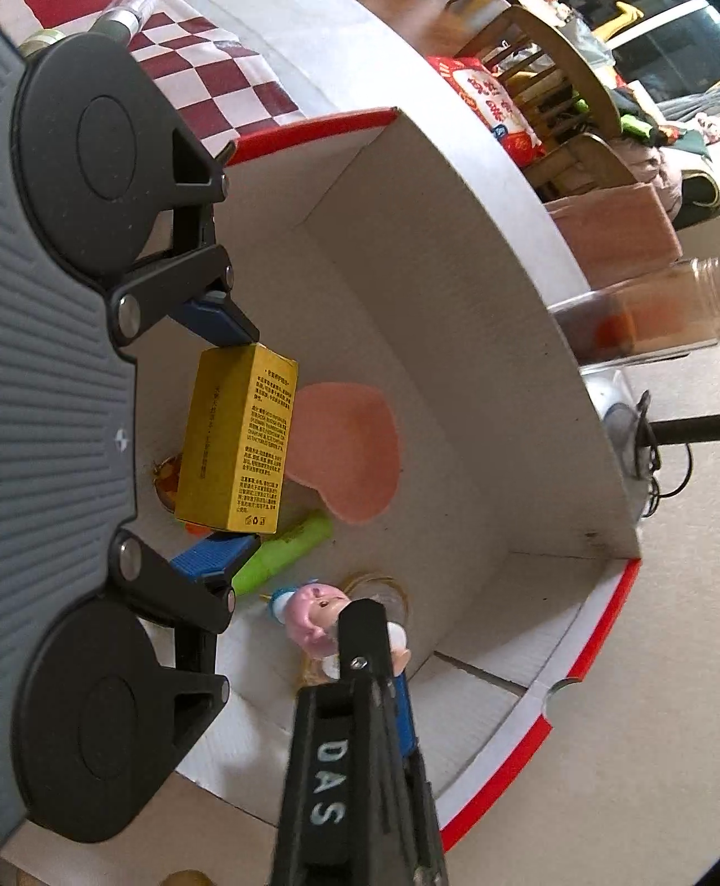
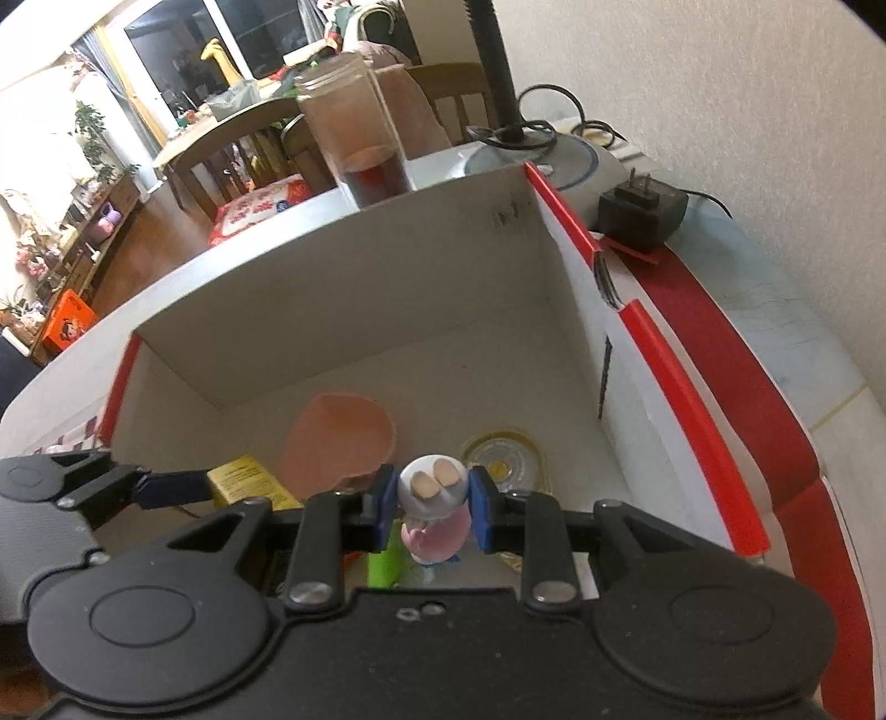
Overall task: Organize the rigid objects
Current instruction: 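Open the left gripper over the box while the right releases the pig figure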
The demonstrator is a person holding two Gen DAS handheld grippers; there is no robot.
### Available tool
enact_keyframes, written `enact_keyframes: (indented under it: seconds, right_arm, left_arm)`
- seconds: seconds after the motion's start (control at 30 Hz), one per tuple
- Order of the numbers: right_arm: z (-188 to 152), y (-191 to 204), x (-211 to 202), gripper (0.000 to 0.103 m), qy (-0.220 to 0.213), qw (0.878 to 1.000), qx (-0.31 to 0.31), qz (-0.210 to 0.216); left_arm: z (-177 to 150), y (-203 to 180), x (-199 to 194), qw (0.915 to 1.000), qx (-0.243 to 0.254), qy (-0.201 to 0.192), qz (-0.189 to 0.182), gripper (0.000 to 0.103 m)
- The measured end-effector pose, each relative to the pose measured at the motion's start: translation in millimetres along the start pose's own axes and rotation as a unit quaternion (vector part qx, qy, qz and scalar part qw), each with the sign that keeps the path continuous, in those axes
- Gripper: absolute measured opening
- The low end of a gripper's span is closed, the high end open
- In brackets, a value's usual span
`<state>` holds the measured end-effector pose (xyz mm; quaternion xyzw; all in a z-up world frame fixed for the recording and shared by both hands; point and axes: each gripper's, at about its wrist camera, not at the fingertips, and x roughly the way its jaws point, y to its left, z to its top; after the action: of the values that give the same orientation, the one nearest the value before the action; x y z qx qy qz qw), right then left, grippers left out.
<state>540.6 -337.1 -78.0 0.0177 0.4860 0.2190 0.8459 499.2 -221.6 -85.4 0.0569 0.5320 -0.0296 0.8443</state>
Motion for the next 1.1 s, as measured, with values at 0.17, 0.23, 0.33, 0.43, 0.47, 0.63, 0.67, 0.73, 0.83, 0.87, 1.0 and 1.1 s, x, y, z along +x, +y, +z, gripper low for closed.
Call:
enact_keyframes:
  seconds: [0.17,0.23,0.33,0.43,0.47,0.63,0.67,0.73,0.83,0.87,1.0,1.1]
  right_arm:
    - [5.8,-2.9,3.3,0.029,0.002,1.000,0.010,0.003]
    - [6.6,-3.7,4.1,0.031,0.004,1.000,0.014,-0.001]
    - [7.8,-5.2,4.8,0.033,0.006,1.000,0.020,-0.001]
    - [8.9,-6.0,3.3,0.040,0.005,1.000,0.023,-0.003]
    - [8.8,-6.1,1.9,0.041,0.003,1.000,0.023,-0.004]
    - [8.3,-6.9,-3.6,0.050,-0.001,1.000,0.024,-0.009]
    - [8.2,-6.9,-5.2,0.051,-0.003,1.000,0.024,-0.010]
    - [8.5,-6.1,-8.1,0.053,-0.005,1.000,0.025,-0.010]
    - [8.8,-3.3,-13.4,0.056,-0.009,1.000,0.022,-0.011]
    - [8.9,-2.1,-15.7,0.057,-0.011,1.000,0.021,-0.010]
    - [8.1,5.3,-25.6,0.063,-0.019,1.000,0.012,-0.010]
    - [7.6,11.9,-34.0,0.064,-0.026,1.000,0.005,-0.010]
  left_arm:
    - [-1.4,-0.2,3.1,0.9998,0.001,0.017,-0.006,0.072]
    - [-1.7,-1.0,3.1,0.9998,0.002,0.019,-0.006,0.072]
    - [-0.8,-0.7,3.3,0.9997,-0.002,0.024,-0.009,0.072]
    - [2.5,1.3,5.1,0.9994,-0.014,0.026,-0.018,0.072]
    - [3.0,2.7,4.6,0.9993,-0.018,0.024,-0.021,0.072]
    - [0.5,5.6,-1.6,0.9986,-0.036,0.014,-0.035,0.072]
    - [-0.3,6.1,-3.6,0.9985,-0.039,0.011,-0.037,0.072]
    - [-2.3,6.5,-8.0,0.9983,-0.043,0.004,-0.040,0.072]
    - [-4.6,9.0,-14.8,0.9974,-0.053,-0.007,-0.048,0.072]
    - [-5.6,9.2,-18.0,0.9971,-0.055,-0.011,-0.053,0.072]
    - [-11.2,6.2,-31.4,0.9965,-0.053,-0.029,-0.057,0.072]
    - [-16.3,5.3,-42.2,0.9962,-0.049,-0.040,-0.059,0.072]
